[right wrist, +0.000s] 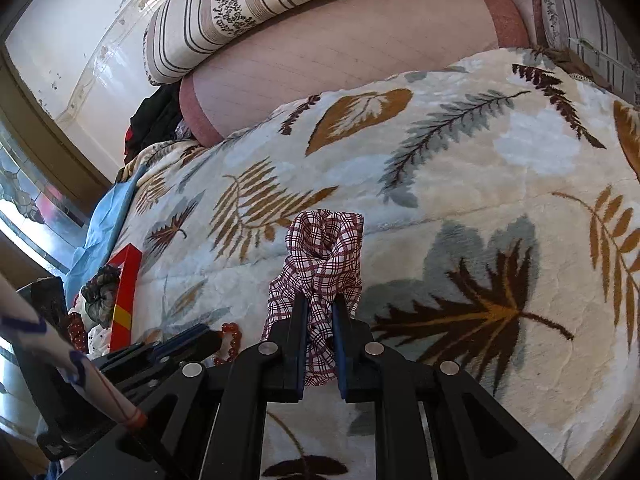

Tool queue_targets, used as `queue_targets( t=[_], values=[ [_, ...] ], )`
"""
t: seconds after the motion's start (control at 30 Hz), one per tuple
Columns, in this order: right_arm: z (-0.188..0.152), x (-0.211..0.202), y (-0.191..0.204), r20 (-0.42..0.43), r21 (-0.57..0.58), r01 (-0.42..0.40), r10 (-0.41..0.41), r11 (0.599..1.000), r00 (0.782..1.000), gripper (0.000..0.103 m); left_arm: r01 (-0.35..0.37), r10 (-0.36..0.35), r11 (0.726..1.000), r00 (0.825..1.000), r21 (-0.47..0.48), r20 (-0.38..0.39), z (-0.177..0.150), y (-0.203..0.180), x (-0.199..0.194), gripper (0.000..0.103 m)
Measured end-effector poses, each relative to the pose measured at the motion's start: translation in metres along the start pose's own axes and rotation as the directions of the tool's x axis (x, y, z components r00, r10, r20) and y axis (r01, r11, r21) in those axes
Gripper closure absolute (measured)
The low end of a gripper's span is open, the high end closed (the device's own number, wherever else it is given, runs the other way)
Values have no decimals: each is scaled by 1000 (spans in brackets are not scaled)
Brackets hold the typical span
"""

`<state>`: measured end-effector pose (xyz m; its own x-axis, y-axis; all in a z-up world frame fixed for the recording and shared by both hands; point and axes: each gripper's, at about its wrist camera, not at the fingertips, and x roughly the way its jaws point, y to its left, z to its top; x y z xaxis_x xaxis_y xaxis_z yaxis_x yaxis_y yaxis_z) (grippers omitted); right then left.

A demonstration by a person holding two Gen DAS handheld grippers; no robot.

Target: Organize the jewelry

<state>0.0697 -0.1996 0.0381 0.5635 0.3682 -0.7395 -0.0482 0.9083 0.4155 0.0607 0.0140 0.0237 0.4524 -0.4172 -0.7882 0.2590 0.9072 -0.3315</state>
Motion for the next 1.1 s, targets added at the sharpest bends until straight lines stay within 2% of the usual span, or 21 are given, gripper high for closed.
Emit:
queue_targets(
  t=[0.07,0.17,0.27,0.33,0.4,0.53,0.57,0.77,0.9,0.93,0.97,1.0,1.03,1.1],
  values=[
    [0,0,-1,-3,7,0,0,1000,1000,91,60,-61,997,998,-43,-19,-4,2,-2,57],
    [0,0,-2,1,1,6,-6,1000,1000,91,78,-79,997,996,-8,-31,-11,-10,-1,56],
    [0,1,-2,2,7,7,-7,1000,1000,91,41,-40,998,999,43,-28,-15,-23,10,57],
    [-1,2,-2,1,6,11,-11,1000,1000,91,-20,19,995,1000,102,8,-17,-31,13,64],
    [0,2,0,2,5,10,-10,1000,1000,91,-74,70,988,997,136,32,-17,-34,17,84],
    [-1,1,2,3,1,10,-10,1000,1000,91,-91,85,987,995,131,51,-13,-29,12,92],
    [-1,1,3,3,-1,8,-8,1000,1000,91,-101,94,986,994,130,61,-12,-28,9,98],
    [0,-5,7,18,-8,-5,6,1000,1000,91,-106,95,987,992,124,89,-7,-21,-1,98],
    [0,-6,7,18,-6,-6,6,1000,1000,91,-54,54,993,999,100,11,-7,-20,5,97],
    [0,-6,7,18,-6,-5,5,1000,1000,90,-37,37,995,999,94,5,-8,-21,5,96],
    [1,-6,6,18,-5,-5,5,1000,1000,90,-40,40,994,999,99,4,-9,-23,6,85],
    [1,-6,6,19,-2,-6,6,1000,1000,90,-56,56,993,998,108,4,-10,-25,7,69],
    [1,-6,6,19,0,-7,7,1000,1000,90,-62,62,991,998,115,7,-11,-27,9,61],
    [1,-5,7,18,-2,-7,7,1000,1000,90,-67,66,990,998,125,14,-14,-30,13,58]
  ],
)
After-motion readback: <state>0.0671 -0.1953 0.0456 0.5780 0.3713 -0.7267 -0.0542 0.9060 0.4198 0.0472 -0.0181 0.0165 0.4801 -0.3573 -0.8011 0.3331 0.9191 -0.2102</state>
